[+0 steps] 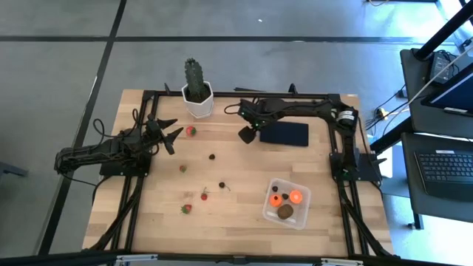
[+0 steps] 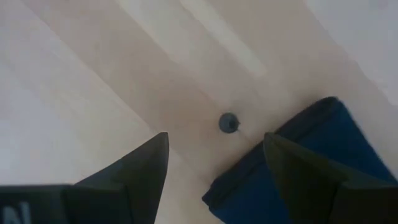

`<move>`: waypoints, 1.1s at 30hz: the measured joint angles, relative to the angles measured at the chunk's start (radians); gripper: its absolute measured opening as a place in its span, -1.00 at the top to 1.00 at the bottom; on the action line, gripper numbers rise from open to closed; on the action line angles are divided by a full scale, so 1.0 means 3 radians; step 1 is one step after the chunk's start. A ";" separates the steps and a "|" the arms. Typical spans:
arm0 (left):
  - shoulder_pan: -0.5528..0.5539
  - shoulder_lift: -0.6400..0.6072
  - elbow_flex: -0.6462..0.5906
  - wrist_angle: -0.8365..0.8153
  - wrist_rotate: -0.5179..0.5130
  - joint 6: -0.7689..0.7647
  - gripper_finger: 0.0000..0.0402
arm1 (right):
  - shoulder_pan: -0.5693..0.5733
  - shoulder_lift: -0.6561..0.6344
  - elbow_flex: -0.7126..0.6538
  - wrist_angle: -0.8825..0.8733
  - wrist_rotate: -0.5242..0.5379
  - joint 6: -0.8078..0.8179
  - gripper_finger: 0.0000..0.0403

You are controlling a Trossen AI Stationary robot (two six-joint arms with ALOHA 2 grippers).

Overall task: Pick and placing Produce into tupperware
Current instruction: Put the blueberry into the transparent bin

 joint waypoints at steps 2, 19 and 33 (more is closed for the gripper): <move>0.0000 -0.0001 -0.0001 0.0000 0.0001 0.0000 -0.04 | 0.0000 0.0065 0.0132 -0.0079 0.0017 -0.0027 -0.31; -0.0001 0.0000 0.0000 0.0000 0.0001 0.0000 -0.04 | -0.0028 0.0557 0.0397 -0.0326 0.0021 -0.0066 -0.31; 0.0000 -0.0001 -0.0001 0.0000 0.0001 0.0000 -0.04 | -0.0080 0.0562 0.0375 -0.0260 -0.0030 0.0019 0.00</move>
